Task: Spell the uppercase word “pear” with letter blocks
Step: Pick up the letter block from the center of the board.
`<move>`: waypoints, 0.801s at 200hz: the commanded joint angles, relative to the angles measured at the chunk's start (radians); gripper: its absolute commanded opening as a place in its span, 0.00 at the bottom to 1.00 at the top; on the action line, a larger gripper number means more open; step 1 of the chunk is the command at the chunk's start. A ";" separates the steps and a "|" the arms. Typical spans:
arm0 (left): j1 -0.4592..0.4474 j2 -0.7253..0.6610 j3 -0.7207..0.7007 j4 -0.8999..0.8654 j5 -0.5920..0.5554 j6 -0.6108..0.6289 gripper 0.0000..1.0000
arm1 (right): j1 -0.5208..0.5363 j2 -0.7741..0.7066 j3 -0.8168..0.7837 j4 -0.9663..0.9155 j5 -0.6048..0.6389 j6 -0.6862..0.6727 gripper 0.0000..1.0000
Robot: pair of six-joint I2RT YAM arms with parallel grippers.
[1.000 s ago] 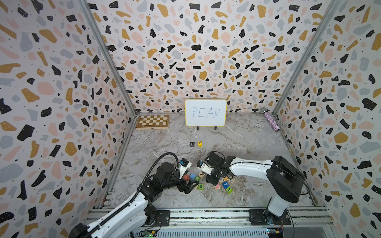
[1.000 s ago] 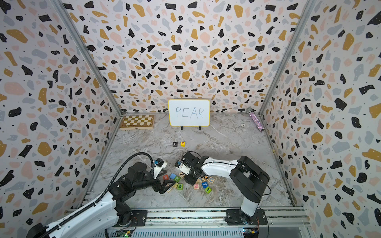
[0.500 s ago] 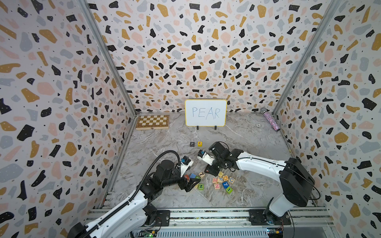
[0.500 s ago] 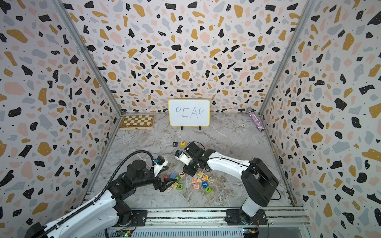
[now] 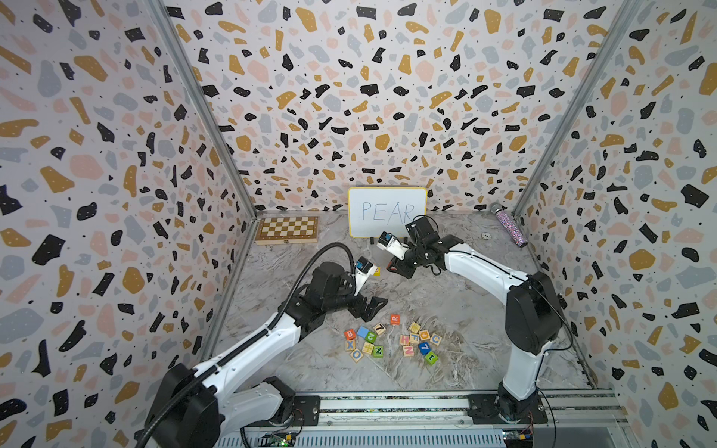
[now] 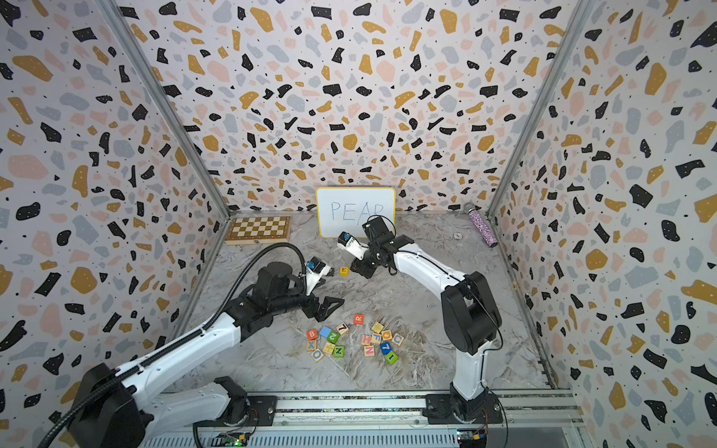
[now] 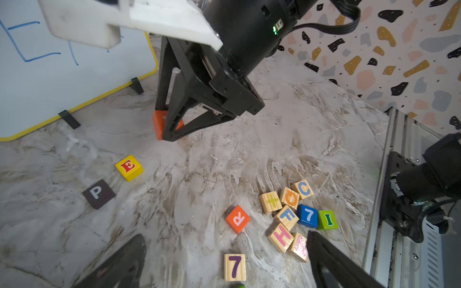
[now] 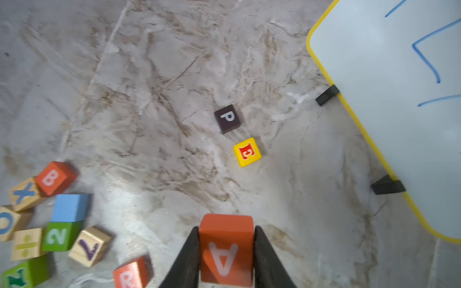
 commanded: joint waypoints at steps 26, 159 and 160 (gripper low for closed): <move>0.034 0.134 0.114 -0.010 0.017 0.032 0.99 | -0.020 0.080 0.036 -0.042 0.073 -0.197 0.20; 0.089 0.252 0.142 -0.001 -0.076 -0.012 0.99 | -0.114 0.256 0.173 -0.132 -0.011 -0.504 0.19; 0.089 0.252 0.142 -0.002 -0.079 -0.012 0.99 | -0.114 0.258 0.175 -0.133 -0.014 -0.506 0.20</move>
